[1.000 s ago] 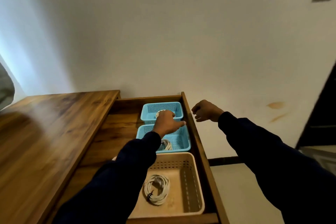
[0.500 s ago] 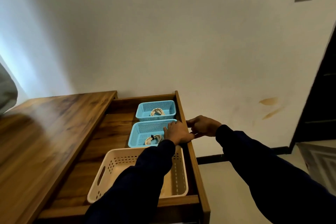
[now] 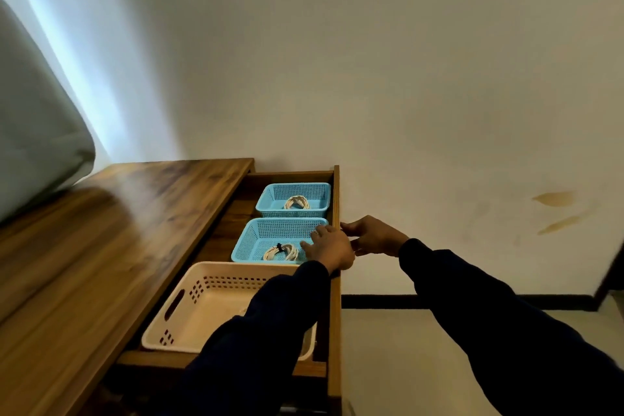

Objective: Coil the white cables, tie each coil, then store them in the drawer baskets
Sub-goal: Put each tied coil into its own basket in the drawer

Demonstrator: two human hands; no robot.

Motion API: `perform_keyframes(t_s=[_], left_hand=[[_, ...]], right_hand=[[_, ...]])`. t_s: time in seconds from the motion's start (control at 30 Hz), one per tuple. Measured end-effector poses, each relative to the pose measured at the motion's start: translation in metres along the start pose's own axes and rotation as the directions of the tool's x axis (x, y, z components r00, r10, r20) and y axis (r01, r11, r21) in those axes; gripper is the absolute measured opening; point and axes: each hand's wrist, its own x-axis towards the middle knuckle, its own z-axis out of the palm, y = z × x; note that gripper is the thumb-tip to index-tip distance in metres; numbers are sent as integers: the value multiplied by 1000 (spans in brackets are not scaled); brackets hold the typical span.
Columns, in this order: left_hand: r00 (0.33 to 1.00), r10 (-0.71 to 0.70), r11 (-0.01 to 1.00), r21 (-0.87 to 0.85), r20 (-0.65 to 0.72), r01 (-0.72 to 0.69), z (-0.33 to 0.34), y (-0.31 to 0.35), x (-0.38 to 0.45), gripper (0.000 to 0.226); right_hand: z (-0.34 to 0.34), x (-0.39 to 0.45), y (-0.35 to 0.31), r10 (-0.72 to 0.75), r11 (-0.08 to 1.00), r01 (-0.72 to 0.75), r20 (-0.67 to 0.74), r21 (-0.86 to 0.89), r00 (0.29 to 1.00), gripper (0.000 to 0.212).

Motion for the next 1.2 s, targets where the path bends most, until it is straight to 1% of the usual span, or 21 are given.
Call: perform_keyframes(t_s=[0.07,0.1,0.13,0.2,0.23,0.33,0.4,0.43,0.5,0.57,0.63,0.73,0.87,1.0,1.07,1.13,1.2], left_hand=[[995,-98,994,41,-30,99,0,-5,-1,79],[990,-127,990,50,-59,130,1,-9,-2,78],[983,-149,986,60,-103,155,3,-15,-2,78],[970,-151,976,129,-191,177,6,-30,-4,80],[962,-140,964,189,-233,186,7,-40,-4,82],[935,-84,919,337,-345,207,8,-66,-1,87],[923,-66,886,403,-379,229,6,-81,3,91],[918,-64,867,433,-391,245,5,-86,5,95],[908,-66,829,483,-414,281,3,-100,8,102],[903,-57,801,521,-427,297,1,-114,12,103],[896,-57,771,551,-441,320,-1,-127,15,104],[887,-75,752,559,-455,350,-6,-150,17,110],[861,-145,756,507,-488,415,-16,-177,17,125],[801,-344,724,405,-490,558,-33,-195,12,142],[766,-448,706,343,-462,620,-39,-201,11,147],[739,-515,693,298,-434,657,-42,-206,12,147],[736,-525,679,310,-428,665,-44,-208,12,140]], right_hand=[[9,10,-11,-121,960,110,-26,-259,992,58],[14,16,-15,-186,926,163,-37,-342,982,57],[20,23,-19,-230,904,197,-43,-380,972,57],[30,37,-22,-255,902,215,-59,-374,965,62],[35,44,-26,-262,905,221,-67,-362,963,69],[46,67,-35,-311,873,254,-75,-415,947,99],[54,85,-46,-345,835,283,-47,-472,937,118],[58,93,-52,-364,806,301,-27,-509,931,127],[68,113,-67,-422,710,355,36,-609,906,139],[78,129,-85,-469,607,417,119,-676,875,144],[86,144,-103,-508,520,480,196,-707,839,150],[99,162,-125,-536,417,526,267,-742,801,156],[120,177,-140,-562,360,598,345,-716,752,153],[137,191,-154,-629,312,664,376,-680,680,159],[142,198,-160,-662,259,695,401,-671,634,158],[146,207,-161,-687,243,724,412,-646,598,154],[150,211,-159,-722,265,744,385,-614,575,146]])
